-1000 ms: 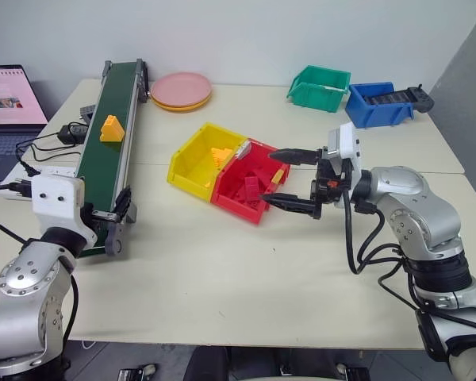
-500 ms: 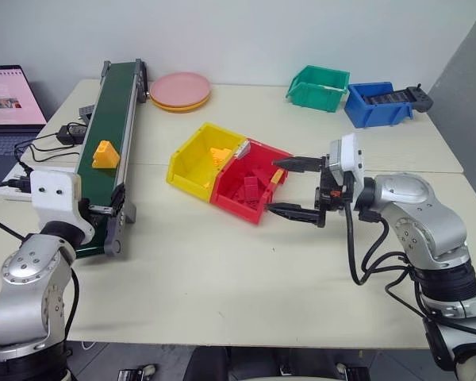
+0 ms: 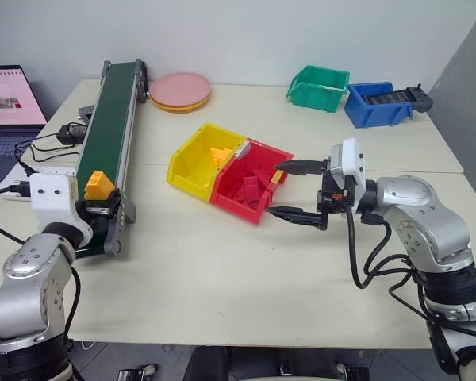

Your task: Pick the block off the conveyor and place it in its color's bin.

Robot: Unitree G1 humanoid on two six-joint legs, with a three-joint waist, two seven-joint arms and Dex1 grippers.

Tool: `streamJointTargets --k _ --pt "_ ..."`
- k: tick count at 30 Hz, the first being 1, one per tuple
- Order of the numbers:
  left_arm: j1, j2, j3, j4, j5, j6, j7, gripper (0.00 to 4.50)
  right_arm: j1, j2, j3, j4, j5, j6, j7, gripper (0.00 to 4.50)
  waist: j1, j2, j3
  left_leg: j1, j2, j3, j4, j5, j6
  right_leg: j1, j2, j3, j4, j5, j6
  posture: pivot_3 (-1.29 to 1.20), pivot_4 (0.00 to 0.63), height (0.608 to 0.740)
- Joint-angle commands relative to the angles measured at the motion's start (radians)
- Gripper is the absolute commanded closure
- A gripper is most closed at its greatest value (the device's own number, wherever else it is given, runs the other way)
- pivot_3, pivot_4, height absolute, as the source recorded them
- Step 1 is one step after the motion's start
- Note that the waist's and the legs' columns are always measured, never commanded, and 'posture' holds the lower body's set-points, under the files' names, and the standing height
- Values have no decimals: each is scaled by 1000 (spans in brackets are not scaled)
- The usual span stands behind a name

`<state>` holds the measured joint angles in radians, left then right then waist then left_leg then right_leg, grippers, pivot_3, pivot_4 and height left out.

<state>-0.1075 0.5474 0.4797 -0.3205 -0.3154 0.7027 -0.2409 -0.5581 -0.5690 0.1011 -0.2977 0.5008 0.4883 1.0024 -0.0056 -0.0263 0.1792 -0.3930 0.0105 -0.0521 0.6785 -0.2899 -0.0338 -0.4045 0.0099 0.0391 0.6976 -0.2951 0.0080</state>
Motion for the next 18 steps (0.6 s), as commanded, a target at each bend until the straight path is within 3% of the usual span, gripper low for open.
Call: streamJointTargets --k 1,10,18 --pt "-8 -15 21 -64 -20 37 31 1060 4 -11 -18 -39 16 -13 10 0 0 0 0 0 0 0 0 0 0 0 0 0 0 0 0 0 150 740" --pt "8 -66 5 -216 -25 117 102 2831 -13 -15 -25 -26 28 -2 13 0 2 0 0 0 0 0 0 0 0 0 0 0 0 0 0 0 150 740" --pt "-75 -9 -36 -245 -12 125 88 2918 -30 -11 -25 -16 32 -5 8 0 2 0 0 0 0 -1 0 0 0 0 0 -1 0 0 0 0 150 740"
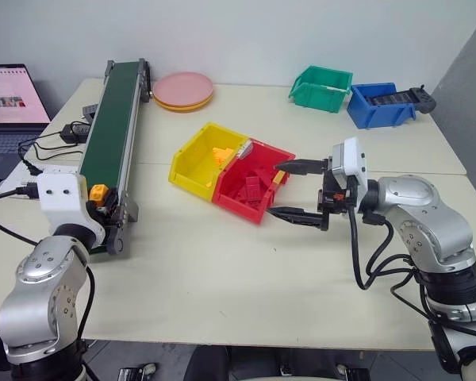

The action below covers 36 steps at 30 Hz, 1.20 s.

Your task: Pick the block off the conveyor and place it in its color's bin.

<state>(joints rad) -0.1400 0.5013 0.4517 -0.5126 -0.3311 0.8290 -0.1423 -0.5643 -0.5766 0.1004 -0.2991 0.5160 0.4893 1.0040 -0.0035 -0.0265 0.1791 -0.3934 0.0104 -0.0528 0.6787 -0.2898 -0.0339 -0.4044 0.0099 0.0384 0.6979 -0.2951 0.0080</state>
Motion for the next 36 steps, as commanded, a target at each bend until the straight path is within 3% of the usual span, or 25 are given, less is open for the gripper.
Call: streamJointTargets --k 1,5,8,13,21,23,33,36 --pt "-58 46 -19 -54 -2 3 -18 2919 -24 -4 -26 -15 17 -6 4 0 0 0 0 0 0 0 0 0 0 0 0 0 0 0 0 0 150 740" --pt "-153 76 -72 -25 -36 19 -70 2919 -28 -5 -36 -20 9 1 -22 0 1 0 0 0 0 0 0 0 0 0 0 0 0 0 0 0 150 740" --pt "-330 49 -223 143 -34 -36 -160 2919 -14 -36 -81 -46 -23 17 -93 0 10 0 0 -1 -1 0 0 0 0 0 0 0 0 0 0 0 150 740" --pt "-488 -9 -338 398 22 -167 -215 2920 -1 -64 -117 -109 0 132 -186 0 5 0 0 -1 -1 1 1 0 -1 0 0 0 -1 0 0 0 150 740" --pt "-594 -62 -417 686 104 -354 -274 2920 77 -91 -161 -243 18 217 -266 0 -5 0 0 -4 0 2 1 0 0 -4 1 1 0 0 0 0 150 740" --pt "-604 -68 -418 717 116 -377 -275 2226 94 -95 -170 -264 24 229 -280 0 -1 0 0 -4 -1 1 1 0 0 -3 1 1 0 0 0 0 150 740" --pt "-590 -62 -409 665 110 -380 -327 197 116 -112 -172 -281 28 236 -293 0 -1 0 0 -4 0 1 1 0 0 -3 1 1 0 0 0 0 150 740" --pt "-546 -28 -399 565 107 -325 -331 42 113 -112 -164 -266 23 223 -283 0 -2 0 0 -4 0 1 1 0 0 -3 1 1 0 0 0 0 150 740"
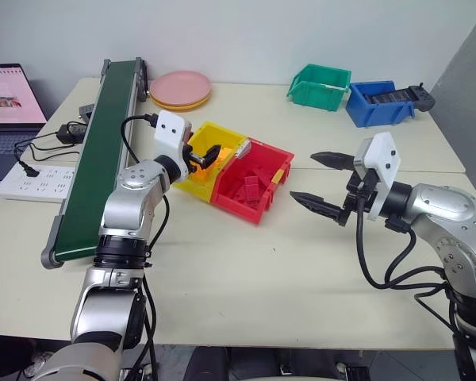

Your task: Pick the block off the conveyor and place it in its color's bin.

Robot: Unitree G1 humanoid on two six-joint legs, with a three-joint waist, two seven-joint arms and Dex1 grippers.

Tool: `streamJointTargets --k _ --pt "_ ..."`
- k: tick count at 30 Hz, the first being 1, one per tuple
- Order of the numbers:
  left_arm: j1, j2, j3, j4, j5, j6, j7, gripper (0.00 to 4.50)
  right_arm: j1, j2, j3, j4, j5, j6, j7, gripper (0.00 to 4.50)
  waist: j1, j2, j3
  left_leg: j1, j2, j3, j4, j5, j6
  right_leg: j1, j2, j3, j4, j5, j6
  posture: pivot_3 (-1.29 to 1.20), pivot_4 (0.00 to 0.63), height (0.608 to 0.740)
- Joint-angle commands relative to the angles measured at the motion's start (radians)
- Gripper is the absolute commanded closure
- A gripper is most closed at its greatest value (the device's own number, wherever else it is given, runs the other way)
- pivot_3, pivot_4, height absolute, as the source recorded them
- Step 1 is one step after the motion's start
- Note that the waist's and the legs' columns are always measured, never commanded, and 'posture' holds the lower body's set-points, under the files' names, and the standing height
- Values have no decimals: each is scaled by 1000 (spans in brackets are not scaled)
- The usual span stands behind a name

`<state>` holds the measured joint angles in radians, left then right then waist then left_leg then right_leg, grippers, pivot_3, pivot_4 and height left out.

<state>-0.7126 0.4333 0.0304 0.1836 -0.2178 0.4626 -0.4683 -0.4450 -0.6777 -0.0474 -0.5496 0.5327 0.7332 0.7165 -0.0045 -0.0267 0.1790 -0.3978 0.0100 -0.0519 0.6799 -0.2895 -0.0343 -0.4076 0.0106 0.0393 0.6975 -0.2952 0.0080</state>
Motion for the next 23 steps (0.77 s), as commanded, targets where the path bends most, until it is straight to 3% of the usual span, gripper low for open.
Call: streamJointTargets --k 1,6,10,20,23 --pt "42 51 30 -169 -6 64 -1 42 -8 -10 -13 -9 2 -27 7 0 -2 0 0 0 0 0 0 0 0 0 0 0 0 0 0 0 150 740" --pt "141 148 60 -364 -10 204 -9 42 -3 4 -8 32 -35 -124 27 0 -4 0 0 0 1 0 0 0 0 0 0 0 0 0 0 0 150 740" --pt "305 231 179 -579 -82 301 -44 42 62 -23 4 102 -110 -279 90 0 -10 0 0 1 1 0 0 0 0 0 0 1 0 0 0 0 150 740" --pt "544 230 284 -809 -200 440 -36 42 159 -67 -38 124 -21 -316 246 0 2 0 0 4 0 -1 0 0 0 4 0 0 1 0 0 0 150 740" --pt "623 211 291 -845 -224 431 -43 42 152 -75 -1 156 -73 -351 258 0 1 0 0 5 0 0 0 0 0 4 0 1 1 0 0 0 150 740"
